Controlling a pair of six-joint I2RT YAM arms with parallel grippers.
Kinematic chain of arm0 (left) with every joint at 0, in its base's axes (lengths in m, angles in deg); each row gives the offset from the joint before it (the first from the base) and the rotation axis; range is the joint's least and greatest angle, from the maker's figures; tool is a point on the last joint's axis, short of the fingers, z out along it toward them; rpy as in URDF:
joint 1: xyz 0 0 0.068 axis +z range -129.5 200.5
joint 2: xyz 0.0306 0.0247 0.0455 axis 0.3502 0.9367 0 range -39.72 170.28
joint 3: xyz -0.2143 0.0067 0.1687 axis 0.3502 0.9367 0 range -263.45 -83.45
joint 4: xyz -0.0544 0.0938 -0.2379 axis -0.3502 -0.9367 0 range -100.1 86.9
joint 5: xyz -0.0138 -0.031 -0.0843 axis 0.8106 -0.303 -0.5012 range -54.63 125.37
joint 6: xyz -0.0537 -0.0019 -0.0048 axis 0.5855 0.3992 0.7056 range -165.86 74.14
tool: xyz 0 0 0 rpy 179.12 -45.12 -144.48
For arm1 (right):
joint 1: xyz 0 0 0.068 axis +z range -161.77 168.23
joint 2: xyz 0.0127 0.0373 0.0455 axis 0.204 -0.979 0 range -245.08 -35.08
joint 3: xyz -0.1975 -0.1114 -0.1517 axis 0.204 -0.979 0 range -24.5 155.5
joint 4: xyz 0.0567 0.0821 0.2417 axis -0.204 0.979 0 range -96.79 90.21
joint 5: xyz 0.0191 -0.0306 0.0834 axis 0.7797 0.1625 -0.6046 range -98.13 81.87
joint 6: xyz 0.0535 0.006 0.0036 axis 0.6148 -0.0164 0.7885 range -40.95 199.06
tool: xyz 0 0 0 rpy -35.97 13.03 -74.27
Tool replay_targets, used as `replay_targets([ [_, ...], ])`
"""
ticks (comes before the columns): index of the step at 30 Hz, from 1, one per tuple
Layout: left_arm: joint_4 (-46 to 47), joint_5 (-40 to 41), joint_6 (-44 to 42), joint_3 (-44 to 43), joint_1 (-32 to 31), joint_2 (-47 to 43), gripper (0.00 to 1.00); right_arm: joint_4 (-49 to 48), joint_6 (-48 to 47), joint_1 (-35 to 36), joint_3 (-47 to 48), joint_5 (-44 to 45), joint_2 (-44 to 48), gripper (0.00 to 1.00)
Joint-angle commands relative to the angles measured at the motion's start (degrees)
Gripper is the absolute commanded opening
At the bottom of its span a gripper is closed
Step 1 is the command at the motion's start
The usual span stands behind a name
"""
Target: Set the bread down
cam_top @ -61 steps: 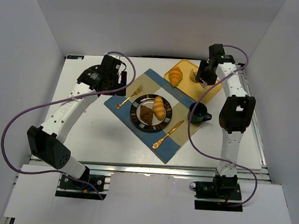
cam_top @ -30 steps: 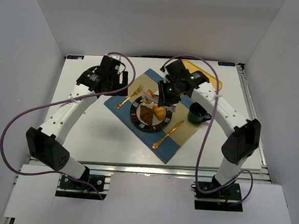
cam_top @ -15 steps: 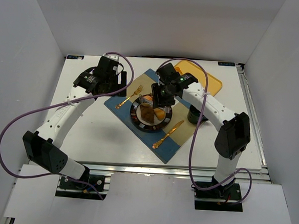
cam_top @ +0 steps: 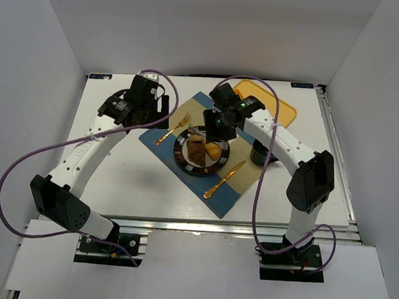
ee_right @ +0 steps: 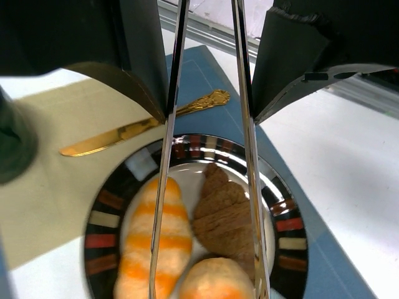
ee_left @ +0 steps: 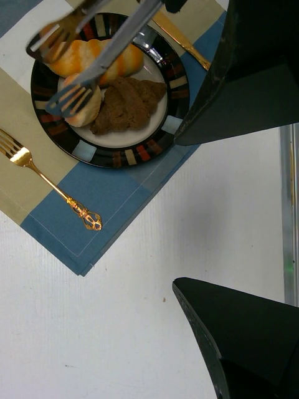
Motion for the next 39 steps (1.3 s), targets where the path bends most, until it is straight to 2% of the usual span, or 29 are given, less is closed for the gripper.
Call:
replay_targets([
  [1,-0.04,0.22,0.18,-0.3,0.25,-2.54,0.98,2.45,1.11,-0.02,5.11,6.29,5.89,0.58],
  [4,0.04,0.05,0.26,-0.39,0.25,-2.63,0.98,6.14,4.17,-0.98,6.44,14.54,10.03,0.58],
  [8,0.4,-0.57,0.35,-0.21,0.17,-2.8,0.98,6.42,9.02,-6.94,-1.54,21.24,19.68,0.58],
  [12,1.01,-1.62,0.35,0.23,0.25,-2.98,0.98,1.95,7.71,-20.03,-17.94,20.9,32.06,0.58],
  [13,1.1,-2.06,0.44,0.31,0.25,-3.07,0.98,0.98,5.7,-25.02,-20.69,20.55,33.84,0.58],
  [18,1.71,-3.03,0.7,1.28,0.25,-3.42,0.98,-3.16,2.96,-36.91,-33.62,16.87,39.56,0.58],
  [22,1.89,-3.03,0.7,1.72,0.25,-3.68,0.98,-11.05,2.78,-44.21,-45.56,11.85,38.96,0.58],
  [26,1.72,-2.94,0.62,1.63,0.25,-3.86,0.98,-16.77,3.4,-45.46,-50.33,9.91,34.57,0.58],
  [35,1.01,-1.71,0.53,1.72,0.25,-4.3,0.98,-18.99,3.57,-45.98,-50.17,6.75,23.68,0.62],
  [38,1.1,-1.62,0.44,1.64,0.17,-4.03,0.98,-17.14,3.84,-45.98,-49.11,5.78,21.55,0.67],
  [39,1.1,-1.62,0.44,1.63,0.17,-4.03,0.98,-16.79,3.84,-45.98,-49.02,5.69,21.55,0.73],
])
